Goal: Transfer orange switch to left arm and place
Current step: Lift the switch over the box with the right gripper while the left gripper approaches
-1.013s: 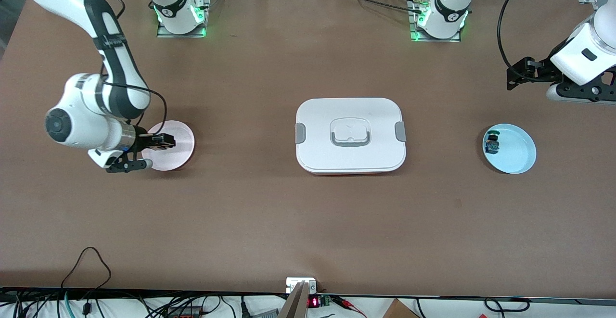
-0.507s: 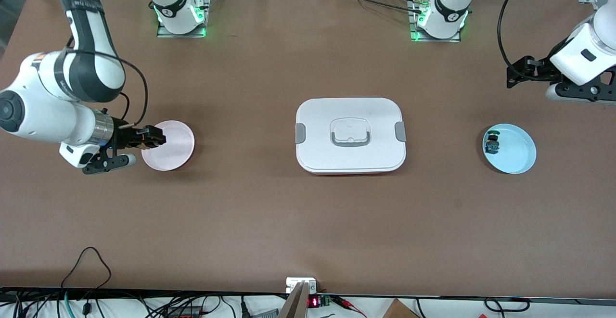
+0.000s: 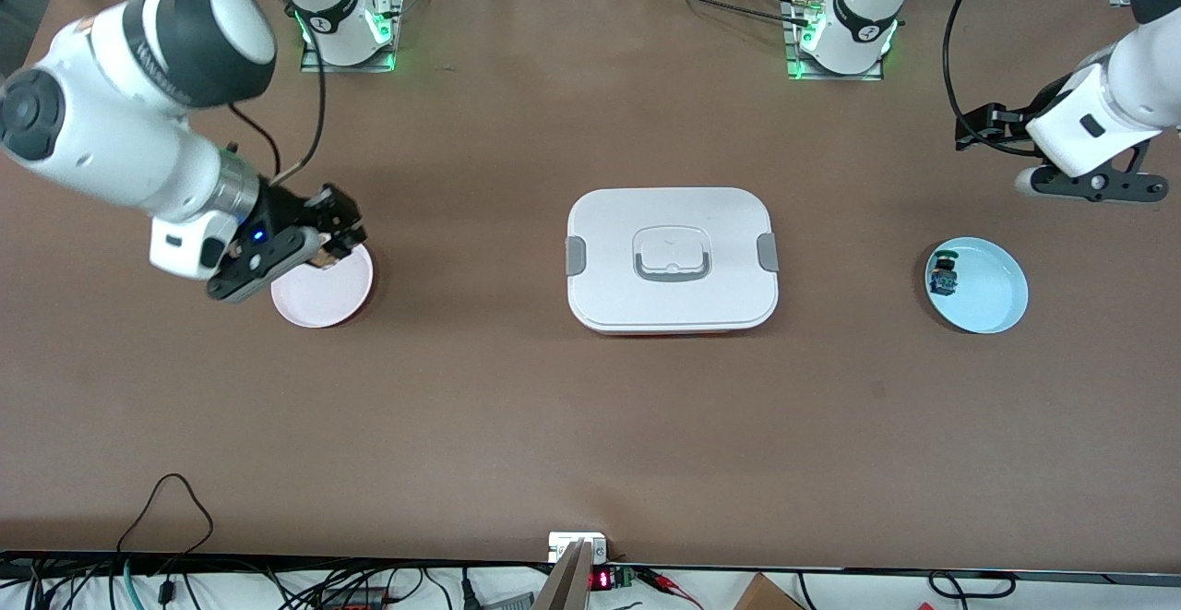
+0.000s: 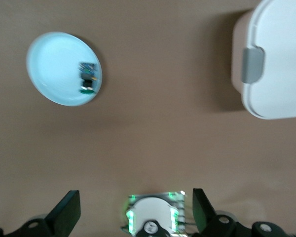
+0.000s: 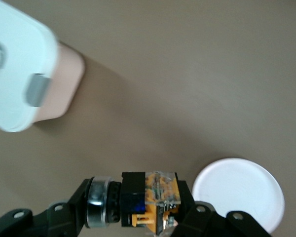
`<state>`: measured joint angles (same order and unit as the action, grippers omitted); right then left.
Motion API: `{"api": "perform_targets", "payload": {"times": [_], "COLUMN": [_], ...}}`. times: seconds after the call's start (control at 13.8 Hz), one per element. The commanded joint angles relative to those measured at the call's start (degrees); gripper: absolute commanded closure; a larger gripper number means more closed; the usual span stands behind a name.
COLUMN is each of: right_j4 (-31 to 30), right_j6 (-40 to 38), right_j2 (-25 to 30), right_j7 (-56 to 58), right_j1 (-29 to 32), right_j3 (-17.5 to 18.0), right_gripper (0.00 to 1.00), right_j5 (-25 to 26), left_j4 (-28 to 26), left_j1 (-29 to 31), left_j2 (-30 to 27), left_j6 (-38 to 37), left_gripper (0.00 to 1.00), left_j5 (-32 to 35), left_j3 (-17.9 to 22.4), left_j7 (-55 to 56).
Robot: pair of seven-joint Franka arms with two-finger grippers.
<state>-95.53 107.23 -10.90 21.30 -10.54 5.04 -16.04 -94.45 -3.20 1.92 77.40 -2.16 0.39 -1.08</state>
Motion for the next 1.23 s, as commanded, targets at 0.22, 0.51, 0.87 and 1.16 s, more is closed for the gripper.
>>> {"api": "perform_targets", "payload": {"times": [0.22, 0.51, 0.87, 1.16], "right_j4": [-0.09, -0.88, -0.88, -0.53], "right_j6": [0.26, 4.46, 12.82, 14.85], "right_j2": [1.40, 0.53, -1.93, -4.74], "right_j7": [22.34, 39.57, 52.85, 66.82], "right_j1": [-0.53, -3.51, -11.15, -15.12], "right_j3": [2.61, 4.19, 4.28, 4.28], "right_gripper": [0.99, 0.99, 0.99, 0.99], "right_j5": [-13.98, -31.55, -51.85, -69.88], "left_j4": [0.50, -0.56, -6.52, -11.52], "left_j1": [8.74, 8.83, 7.25, 7.25], "left_j2": [7.21, 10.37, 11.44, 11.17], "left_j6": [-5.40, -6.29, -3.85, 9.06], "left_gripper": [0.00, 0.00, 0.00, 0.00], "left_j5": [-28.81, -48.05, -72.24, -81.99], "left_j3": [0.05, -0.04, -1.96, -11.35], "left_j7": [0.20, -0.24, -1.03, -7.96]}}
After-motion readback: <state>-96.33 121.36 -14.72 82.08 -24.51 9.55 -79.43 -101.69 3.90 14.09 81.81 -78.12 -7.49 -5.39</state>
